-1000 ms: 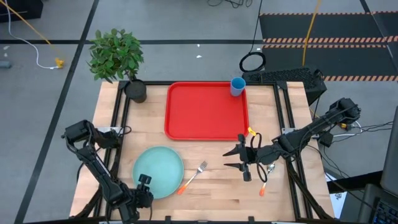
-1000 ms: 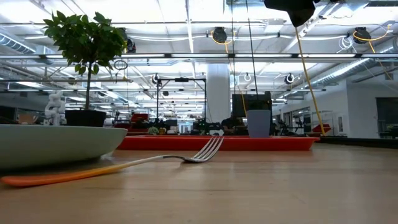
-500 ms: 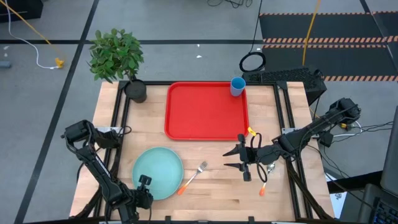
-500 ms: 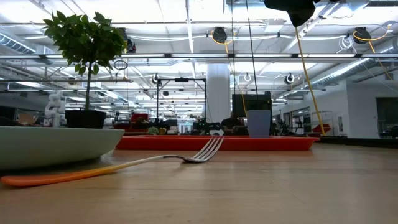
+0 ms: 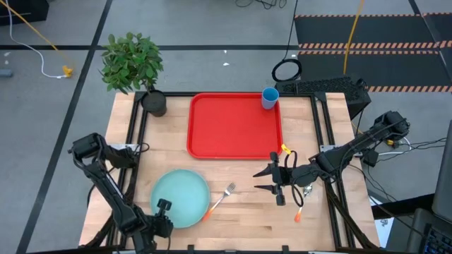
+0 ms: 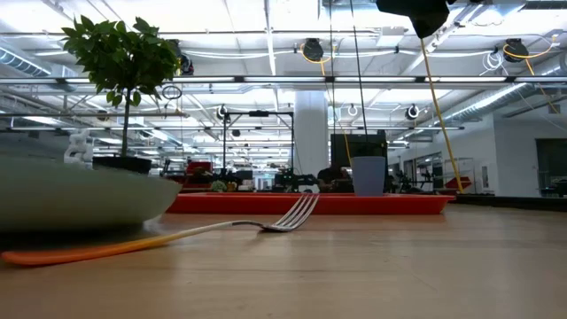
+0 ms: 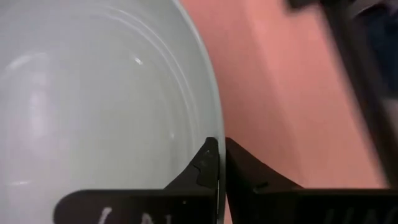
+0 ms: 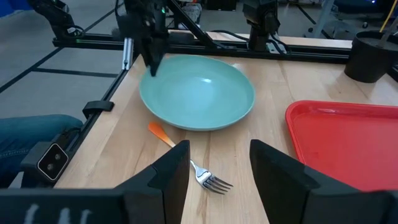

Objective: Pick and place plate/cup/fork/spoon on tray
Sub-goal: Put the blue plate on the orange serving tray to the bottom left of the blue cup

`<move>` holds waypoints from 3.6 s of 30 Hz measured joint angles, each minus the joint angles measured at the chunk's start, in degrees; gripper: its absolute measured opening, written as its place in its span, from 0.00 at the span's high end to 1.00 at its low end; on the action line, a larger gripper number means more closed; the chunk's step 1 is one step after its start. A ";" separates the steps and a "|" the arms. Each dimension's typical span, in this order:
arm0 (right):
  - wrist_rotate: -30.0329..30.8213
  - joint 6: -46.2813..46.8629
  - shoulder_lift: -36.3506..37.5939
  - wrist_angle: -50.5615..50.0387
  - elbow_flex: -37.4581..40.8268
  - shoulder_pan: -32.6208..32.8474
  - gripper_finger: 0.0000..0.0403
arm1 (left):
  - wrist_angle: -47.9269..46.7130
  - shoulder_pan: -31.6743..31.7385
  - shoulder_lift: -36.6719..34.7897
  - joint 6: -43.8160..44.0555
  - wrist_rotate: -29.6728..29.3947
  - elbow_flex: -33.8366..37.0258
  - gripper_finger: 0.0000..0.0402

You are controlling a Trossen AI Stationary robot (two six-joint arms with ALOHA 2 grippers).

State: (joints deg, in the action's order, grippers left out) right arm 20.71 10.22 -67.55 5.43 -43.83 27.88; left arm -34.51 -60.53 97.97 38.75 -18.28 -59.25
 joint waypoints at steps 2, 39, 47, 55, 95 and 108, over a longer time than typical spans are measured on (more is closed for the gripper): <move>0.00 0.00 0.00 -0.04 0.00 -0.02 0.60 | -1.14 0.00 -0.66 -0.33 -0.15 -1.85 0.98; 3.01 7.26 11.63 -22.93 0.00 -0.02 0.60 | -22.56 30.26 -1.72 -58.68 -8.98 -26.83 0.99; 8.53 5.64 18.75 -26.18 0.00 -0.04 0.60 | -21.21 40.15 -1.72 -61.27 -8.11 -26.77 0.98; 14.07 -0.72 24.85 -27.17 0.00 -0.15 0.60 | -10.62 48.06 -1.58 -69.16 -3.52 -26.76 0.97; 22.80 -15.76 28.50 -19.34 3.32 -0.15 0.60 | 32.77 71.01 8.88 -81.05 17.03 -3.57 0.95; 22.77 -16.96 28.50 -19.39 3.32 -0.15 0.60 | 35.47 70.87 10.85 -81.67 19.85 -3.57 0.95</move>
State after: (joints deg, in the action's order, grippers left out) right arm 43.48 -6.74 -39.05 -13.96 -40.51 27.73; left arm 0.96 10.34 108.81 -42.92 1.56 -62.83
